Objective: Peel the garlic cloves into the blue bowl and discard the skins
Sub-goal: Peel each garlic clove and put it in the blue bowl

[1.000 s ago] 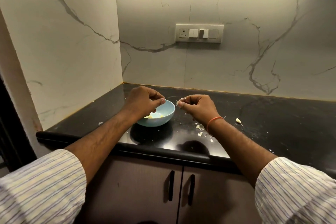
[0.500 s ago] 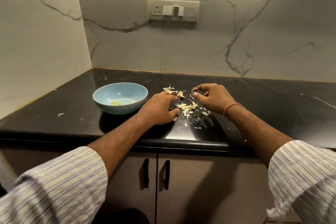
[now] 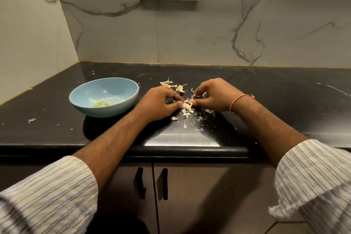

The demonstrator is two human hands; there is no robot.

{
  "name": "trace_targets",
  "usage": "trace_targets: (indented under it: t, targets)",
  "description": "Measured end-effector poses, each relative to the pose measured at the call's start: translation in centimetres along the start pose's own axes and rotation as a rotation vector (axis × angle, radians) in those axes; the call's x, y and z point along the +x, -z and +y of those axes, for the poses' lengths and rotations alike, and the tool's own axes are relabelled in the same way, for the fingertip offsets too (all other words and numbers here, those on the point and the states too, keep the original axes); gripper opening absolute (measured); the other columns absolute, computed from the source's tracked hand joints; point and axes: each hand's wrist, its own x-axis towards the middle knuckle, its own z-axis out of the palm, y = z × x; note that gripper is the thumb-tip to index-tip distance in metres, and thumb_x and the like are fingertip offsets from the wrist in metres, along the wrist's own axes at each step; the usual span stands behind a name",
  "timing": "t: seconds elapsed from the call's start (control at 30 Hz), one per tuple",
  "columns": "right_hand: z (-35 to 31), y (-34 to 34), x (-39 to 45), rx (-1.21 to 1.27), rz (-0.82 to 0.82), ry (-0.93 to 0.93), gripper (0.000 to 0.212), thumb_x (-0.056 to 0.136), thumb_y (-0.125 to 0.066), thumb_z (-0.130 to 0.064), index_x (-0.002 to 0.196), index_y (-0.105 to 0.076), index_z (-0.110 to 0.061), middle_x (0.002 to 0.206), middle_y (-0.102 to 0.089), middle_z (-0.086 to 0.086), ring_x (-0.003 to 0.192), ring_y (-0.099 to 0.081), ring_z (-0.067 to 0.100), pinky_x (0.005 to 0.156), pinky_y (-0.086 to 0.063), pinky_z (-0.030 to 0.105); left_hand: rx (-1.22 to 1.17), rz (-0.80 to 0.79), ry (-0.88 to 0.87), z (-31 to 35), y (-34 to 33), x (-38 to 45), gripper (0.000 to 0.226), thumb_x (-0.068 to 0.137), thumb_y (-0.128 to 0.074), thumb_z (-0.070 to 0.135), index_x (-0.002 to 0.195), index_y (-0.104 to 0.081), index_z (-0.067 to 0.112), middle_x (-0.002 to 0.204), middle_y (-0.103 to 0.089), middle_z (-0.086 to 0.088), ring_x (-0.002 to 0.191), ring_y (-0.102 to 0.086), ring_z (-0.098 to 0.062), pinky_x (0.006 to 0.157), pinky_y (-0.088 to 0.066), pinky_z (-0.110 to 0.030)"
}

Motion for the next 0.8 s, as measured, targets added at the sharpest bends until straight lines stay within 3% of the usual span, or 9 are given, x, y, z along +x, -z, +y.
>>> trace_targets:
  t: [0.1, 0.17, 0.3, 0.47, 0.6, 0.7, 0.8]
  targets:
    - [0.6, -1.2, 0.0, 0.173, 0.208, 0.09, 0.015, 0.096, -0.074, -0.033, 0.102, -0.077, -0.02, 0.097, -0.066, -0.011, 0.079, -0.059, 0.004, 0.073, -0.045, 0.024, -0.026, 0.079, 0.002, 0.2, -0.1, 0.1, 0.018, 0.098, -0.074, 0.036, 0.114, -0.08, 0.032, 0.094, -0.067, 0.02, 0.074, -0.061, 0.0, 0.069, -0.046, -0.019]
    - [0.6, -2.0, -0.1, 0.271, 0.28, 0.123, 0.009, 0.098, -0.072, -0.026, 0.101, -0.074, -0.018, 0.098, -0.067, -0.008, 0.081, -0.062, 0.016, 0.073, -0.051, 0.03, -0.049, 0.106, -0.024, 0.3, 0.0, -0.1, 0.022, 0.098, -0.074, 0.035, 0.119, -0.079, 0.031, 0.097, -0.071, 0.02, 0.074, -0.066, -0.009, 0.069, -0.054, -0.025]
    - [0.2, -2.6, -0.3, 0.386, 0.229, 0.14, 0.009, 0.102, -0.066, -0.02, 0.107, -0.073, -0.017, 0.092, -0.072, -0.005, 0.086, -0.067, 0.022, 0.082, -0.057, 0.042, -0.083, 0.145, -0.134, 0.4, 0.1, -0.4, 0.033, 0.094, -0.08, 0.029, 0.126, -0.074, 0.026, 0.109, -0.075, 0.012, 0.072, -0.069, -0.015, 0.072, -0.061, -0.035]
    - [0.3, -2.8, -0.3, 0.525, 0.16, 0.152, 0.014, 0.105, -0.063, -0.03, 0.106, -0.075, -0.023, 0.095, -0.078, 0.002, 0.091, -0.071, 0.032, 0.087, -0.058, 0.055, -0.111, 0.206, -0.215, 0.6, 0.2, -0.5, 0.037, 0.09, -0.084, 0.034, 0.123, -0.075, 0.02, 0.11, -0.076, 0.009, 0.07, -0.071, -0.015, 0.065, -0.062, -0.035]
    - [0.0, -2.5, -0.5, 0.593, 0.117, 0.157, 0.015, 0.105, -0.064, -0.027, 0.104, -0.078, -0.02, 0.092, -0.078, 0.001, 0.084, -0.07, 0.029, 0.085, -0.057, 0.051, -0.124, 0.227, -0.259, 0.8, 0.4, -0.5, 0.039, 0.088, -0.087, 0.031, 0.124, -0.075, 0.02, 0.111, -0.076, 0.008, 0.068, -0.07, -0.015, 0.062, -0.062, -0.031]
    - [-0.1, -2.4, -0.6, 0.641, 0.114, 0.149, 0.017, 0.102, -0.067, -0.028, 0.104, -0.079, -0.017, 0.092, -0.079, 0.007, 0.09, -0.07, 0.038, 0.088, -0.057, 0.054, -0.096, 0.249, -0.284, 0.8, 0.4, -0.5, 0.037, 0.088, -0.086, 0.031, 0.122, -0.077, 0.02, 0.113, -0.078, 0.007, 0.071, -0.071, -0.013, 0.063, -0.062, -0.03]
    - [-0.1, -2.3, -0.7, 0.713, 0.126, 0.128, 0.019, 0.099, -0.071, -0.027, 0.105, -0.08, -0.012, 0.094, -0.08, 0.009, 0.095, -0.073, 0.037, 0.093, -0.059, 0.051, -0.091, 0.278, -0.278, 0.9, 0.4, -0.6, 0.035, 0.087, -0.087, 0.031, 0.118, -0.078, 0.019, 0.11, -0.078, 0.009, 0.069, -0.071, -0.01, 0.063, -0.061, -0.024]
